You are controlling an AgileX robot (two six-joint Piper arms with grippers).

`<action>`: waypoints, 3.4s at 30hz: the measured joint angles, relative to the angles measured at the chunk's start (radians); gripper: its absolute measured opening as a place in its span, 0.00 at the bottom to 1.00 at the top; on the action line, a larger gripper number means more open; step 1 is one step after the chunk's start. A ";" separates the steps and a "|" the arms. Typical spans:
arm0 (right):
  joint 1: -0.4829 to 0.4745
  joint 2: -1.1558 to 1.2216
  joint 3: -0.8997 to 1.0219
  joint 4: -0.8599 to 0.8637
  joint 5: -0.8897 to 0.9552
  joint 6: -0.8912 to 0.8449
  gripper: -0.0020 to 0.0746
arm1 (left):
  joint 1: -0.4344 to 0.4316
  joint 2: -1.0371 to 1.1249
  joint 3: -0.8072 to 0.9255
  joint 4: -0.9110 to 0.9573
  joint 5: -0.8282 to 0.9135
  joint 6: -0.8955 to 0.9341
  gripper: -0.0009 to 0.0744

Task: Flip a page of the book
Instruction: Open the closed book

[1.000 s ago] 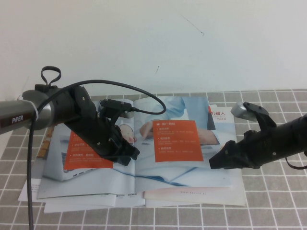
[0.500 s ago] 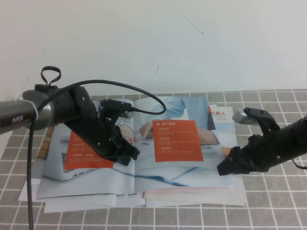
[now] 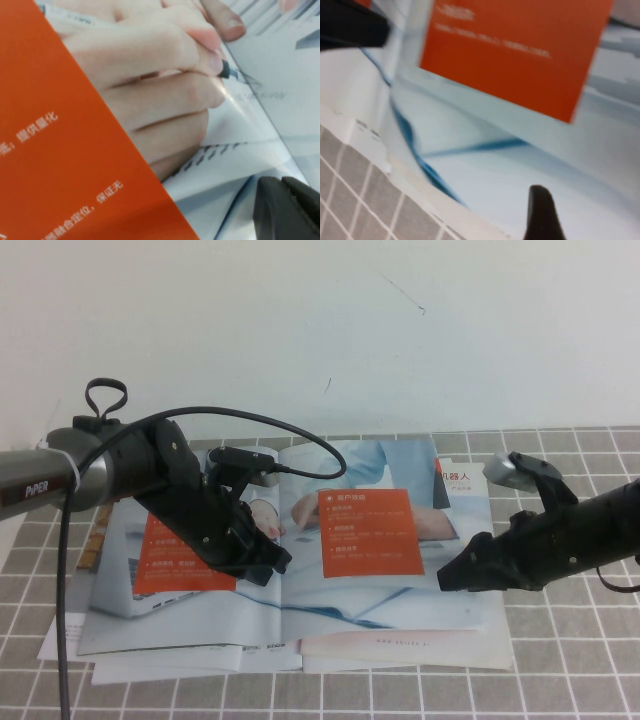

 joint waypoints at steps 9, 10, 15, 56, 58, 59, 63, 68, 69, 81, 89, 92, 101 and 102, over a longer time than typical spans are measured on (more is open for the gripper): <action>0.000 0.000 0.000 0.043 -0.002 -0.057 0.56 | 0.000 0.000 0.000 -0.002 0.000 0.000 0.01; 0.000 0.000 0.000 0.030 -0.012 -0.046 0.56 | 0.000 0.000 0.000 -0.002 0.000 0.000 0.01; 0.000 0.000 0.000 -0.053 -0.037 0.012 0.56 | 0.000 0.000 0.000 -0.002 0.000 0.000 0.01; 0.000 0.000 0.000 -0.075 -0.036 0.025 0.56 | 0.000 0.000 0.000 -0.002 -0.001 0.002 0.01; 0.000 0.000 0.000 -0.084 -0.036 0.029 0.56 | 0.000 0.000 0.000 -0.002 -0.001 0.002 0.01; 0.000 0.000 0.000 -0.085 -0.033 0.029 0.56 | 0.000 0.000 0.000 -0.002 -0.001 0.002 0.01; 0.000 0.000 0.000 -0.094 -0.004 0.030 0.56 | 0.000 0.000 0.000 -0.002 -0.001 0.002 0.01; 0.000 0.000 0.000 -0.096 0.015 0.031 0.56 | 0.000 0.000 0.000 -0.002 -0.001 0.002 0.01; 0.000 0.000 0.000 -0.096 0.015 0.031 0.56 | 0.000 0.000 0.000 -0.002 -0.001 0.002 0.01; 0.000 0.000 0.000 -0.004 0.027 -0.007 0.56 | 0.000 0.000 0.000 -0.002 -0.001 0.002 0.01; 0.000 0.000 0.000 -0.063 0.016 0.012 0.56 | 0.000 0.000 0.000 -0.002 -0.001 0.002 0.01; 0.000 0.000 0.000 -0.098 0.012 0.027 0.56 | 0.000 0.000 0.000 -0.002 -0.001 0.002 0.01; 0.000 0.000 0.000 -0.138 0.010 0.058 0.56 | 0.000 0.000 0.000 -0.002 -0.001 0.000 0.01; -0.002 0.000 0.000 -0.151 0.008 0.068 0.56 | 0.000 0.000 0.000 -0.002 -0.001 0.000 0.01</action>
